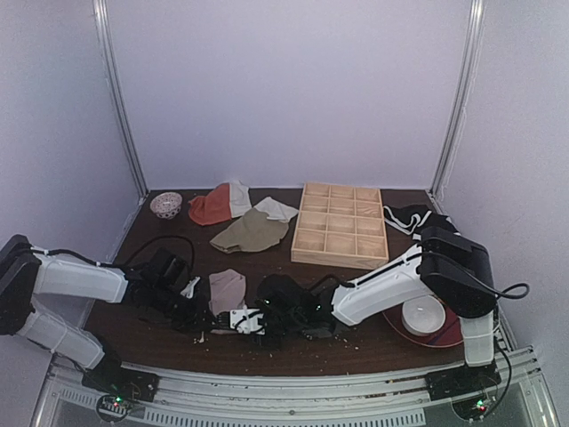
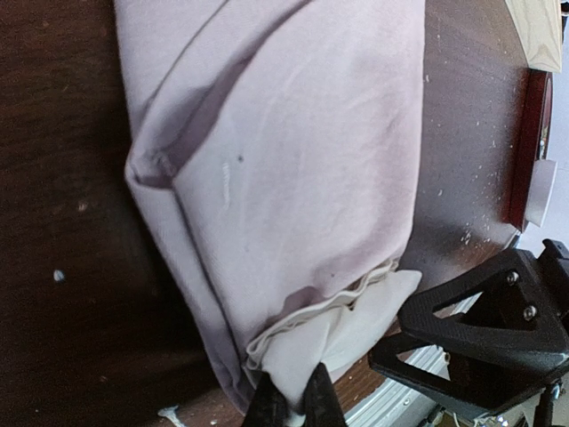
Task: Roll the underwear
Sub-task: Roll the underwear at the center of the board.
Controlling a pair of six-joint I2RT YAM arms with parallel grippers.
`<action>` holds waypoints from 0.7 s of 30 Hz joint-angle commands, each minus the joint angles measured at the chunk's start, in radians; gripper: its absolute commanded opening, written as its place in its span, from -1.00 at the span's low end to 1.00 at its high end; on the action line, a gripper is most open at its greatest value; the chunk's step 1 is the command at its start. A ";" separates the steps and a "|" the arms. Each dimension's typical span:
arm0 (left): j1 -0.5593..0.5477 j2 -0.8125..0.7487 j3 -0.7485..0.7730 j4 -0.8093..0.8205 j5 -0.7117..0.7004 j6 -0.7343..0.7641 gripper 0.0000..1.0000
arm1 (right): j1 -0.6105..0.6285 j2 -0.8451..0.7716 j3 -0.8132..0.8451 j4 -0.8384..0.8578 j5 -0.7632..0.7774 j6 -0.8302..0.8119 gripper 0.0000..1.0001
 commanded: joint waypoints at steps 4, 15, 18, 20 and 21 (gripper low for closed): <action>-0.006 0.008 -0.011 -0.020 0.007 -0.002 -1.00 | 0.005 0.039 0.033 0.073 0.092 -0.080 -0.29; -0.004 0.005 -0.004 -0.038 0.012 0.008 -1.00 | 0.004 0.092 0.058 0.035 0.063 -0.107 -0.40; -0.002 0.008 -0.005 -0.036 0.017 0.010 -1.00 | 0.004 0.088 0.036 0.042 0.051 -0.105 -0.50; -0.001 0.015 -0.006 -0.031 0.026 0.011 -1.00 | 0.003 0.087 0.030 0.043 0.047 -0.105 -0.61; 0.001 0.017 -0.006 -0.030 0.030 0.011 -1.00 | 0.004 0.088 0.030 0.043 0.044 -0.103 -0.67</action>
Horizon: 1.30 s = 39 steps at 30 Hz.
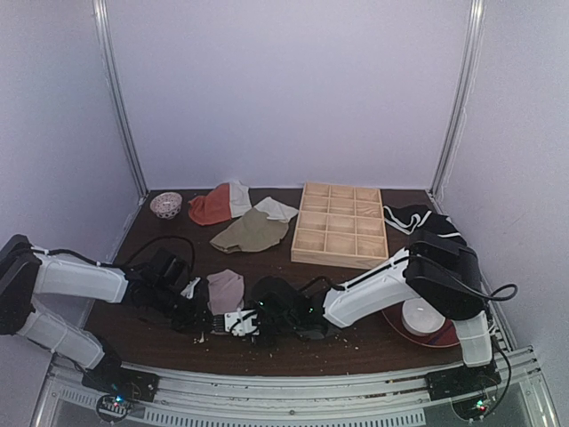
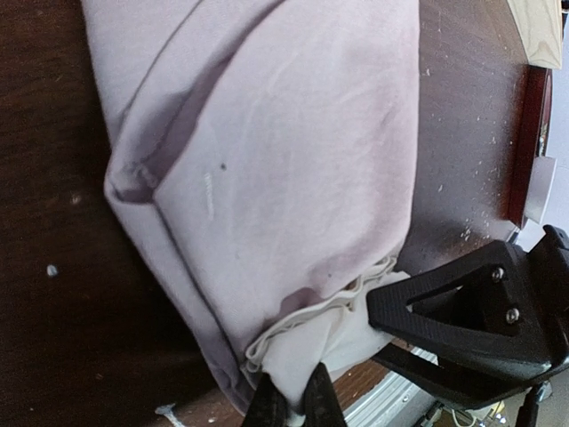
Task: Roll the underwear
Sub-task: Roll the underwear at the center of the board.
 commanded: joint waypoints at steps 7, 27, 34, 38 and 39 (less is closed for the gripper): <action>0.013 0.010 0.003 -0.043 0.029 0.019 -1.00 | 0.004 0.017 0.019 -0.077 -0.027 0.033 -1.00; 0.143 -0.202 0.049 -0.233 -0.016 0.071 0.03 | -0.026 0.088 0.308 -0.435 -0.245 0.349 -1.00; 0.152 -0.239 0.023 -0.236 -0.029 0.056 0.02 | -0.082 0.153 0.371 -0.486 -0.379 0.512 -1.00; 0.154 -0.264 0.012 -0.239 -0.030 0.050 0.02 | -0.119 0.194 0.417 -0.516 -0.464 0.618 -1.00; 0.154 -0.267 0.009 -0.236 -0.026 0.050 0.02 | -0.128 0.202 0.429 -0.519 -0.481 0.643 -1.00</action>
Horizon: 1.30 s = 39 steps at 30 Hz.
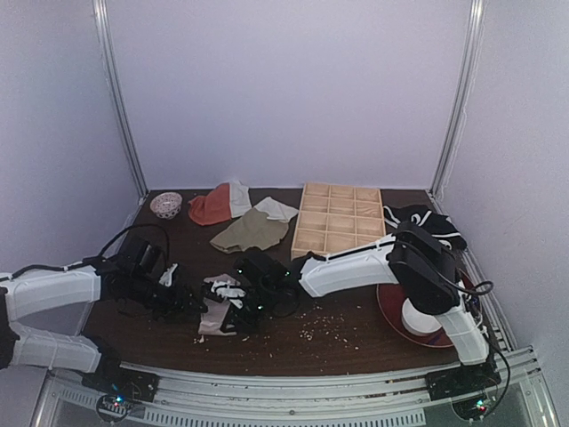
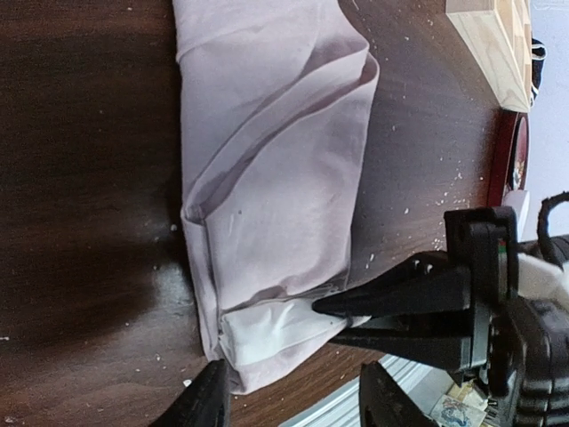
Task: Roll the underwear
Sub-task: Roll the underwear at the center of the board.
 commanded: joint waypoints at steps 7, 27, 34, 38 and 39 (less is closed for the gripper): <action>0.008 -0.031 -0.039 0.014 -0.002 -0.010 0.00 | -0.077 0.124 0.147 -0.136 -0.226 0.241 -1.00; 0.009 -0.100 -0.106 -0.008 -0.041 -0.063 -0.01 | -0.132 0.258 0.292 -0.139 -0.374 0.607 -1.00; 0.009 -0.069 -0.120 0.082 -0.046 -0.072 -0.01 | -0.132 0.259 0.291 -0.132 -0.383 0.627 -1.00; 0.008 -0.038 -0.120 0.143 -0.056 -0.049 -0.02 | -0.132 0.261 0.295 -0.150 -0.385 0.618 -1.00; 0.009 -0.029 -0.120 0.148 -0.063 -0.040 -0.02 | -0.131 0.262 0.295 -0.150 -0.386 0.619 -1.00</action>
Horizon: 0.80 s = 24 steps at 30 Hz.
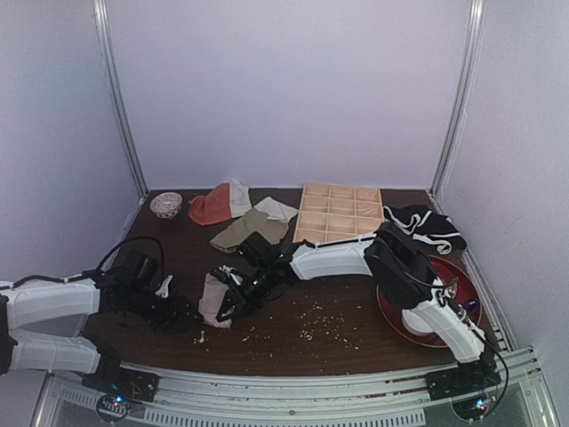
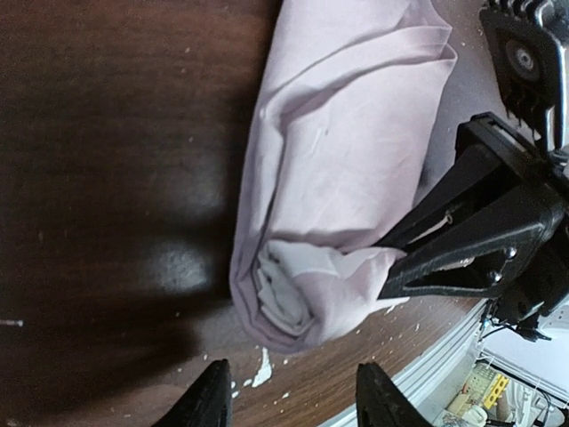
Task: Roll the underwear
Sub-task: Roll the underwear at the center of the board.
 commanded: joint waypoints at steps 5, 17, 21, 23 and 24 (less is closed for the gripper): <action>0.008 0.085 -0.004 0.117 -0.034 0.077 -0.04 | -0.003 0.038 0.000 -0.033 -0.003 0.017 -1.00; 0.011 0.126 0.006 0.164 -0.063 0.148 -0.08 | -0.003 0.046 0.001 -0.055 -0.022 0.004 -1.00; 0.013 0.152 0.017 0.180 -0.044 0.164 -0.14 | -0.003 0.053 0.010 -0.067 -0.027 0.002 -1.00; 0.013 0.150 0.018 0.177 -0.046 0.173 -0.17 | -0.004 0.055 0.013 -0.071 -0.027 0.000 -1.00; 0.012 0.141 0.017 0.176 -0.052 0.175 -0.18 | -0.004 0.055 0.013 -0.072 -0.028 -0.001 -1.00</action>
